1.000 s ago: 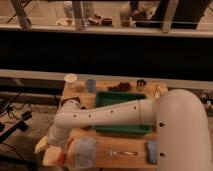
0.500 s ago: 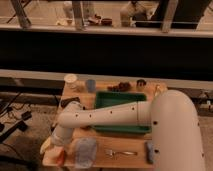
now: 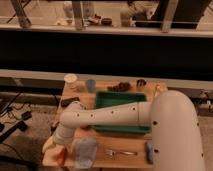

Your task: Place pepper in table surface

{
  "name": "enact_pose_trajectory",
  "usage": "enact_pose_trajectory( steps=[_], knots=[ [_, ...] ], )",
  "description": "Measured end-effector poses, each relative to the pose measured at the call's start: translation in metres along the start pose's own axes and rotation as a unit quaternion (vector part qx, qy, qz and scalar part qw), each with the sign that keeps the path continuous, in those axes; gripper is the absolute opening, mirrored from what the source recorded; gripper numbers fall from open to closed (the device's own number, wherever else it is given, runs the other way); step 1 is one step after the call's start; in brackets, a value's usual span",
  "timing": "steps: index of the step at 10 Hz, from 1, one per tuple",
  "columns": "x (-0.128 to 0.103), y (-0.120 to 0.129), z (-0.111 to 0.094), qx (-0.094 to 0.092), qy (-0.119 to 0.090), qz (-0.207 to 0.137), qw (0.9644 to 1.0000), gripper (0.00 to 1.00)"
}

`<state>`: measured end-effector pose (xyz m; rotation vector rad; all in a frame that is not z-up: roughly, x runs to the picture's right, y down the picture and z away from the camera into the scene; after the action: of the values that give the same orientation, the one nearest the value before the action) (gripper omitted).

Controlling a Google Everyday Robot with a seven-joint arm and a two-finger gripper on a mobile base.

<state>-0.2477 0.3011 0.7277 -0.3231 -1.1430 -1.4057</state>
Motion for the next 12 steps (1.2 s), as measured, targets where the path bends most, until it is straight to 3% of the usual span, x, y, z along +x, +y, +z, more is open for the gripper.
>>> enact_pose_trajectory(
  steps=[3, 5, 9, 12],
  knots=[
    [0.001, 0.000, 0.003, -0.004, 0.000, -0.005, 1.0000, 0.80],
    [0.002, -0.001, 0.005, -0.018, -0.003, -0.013, 0.9997, 0.80],
    [0.003, 0.000, 0.012, -0.070, -0.013, -0.029, 0.9970, 0.80],
    [0.007, 0.010, 0.013, -0.081, -0.014, -0.026, 0.9963, 0.76]
  ],
)
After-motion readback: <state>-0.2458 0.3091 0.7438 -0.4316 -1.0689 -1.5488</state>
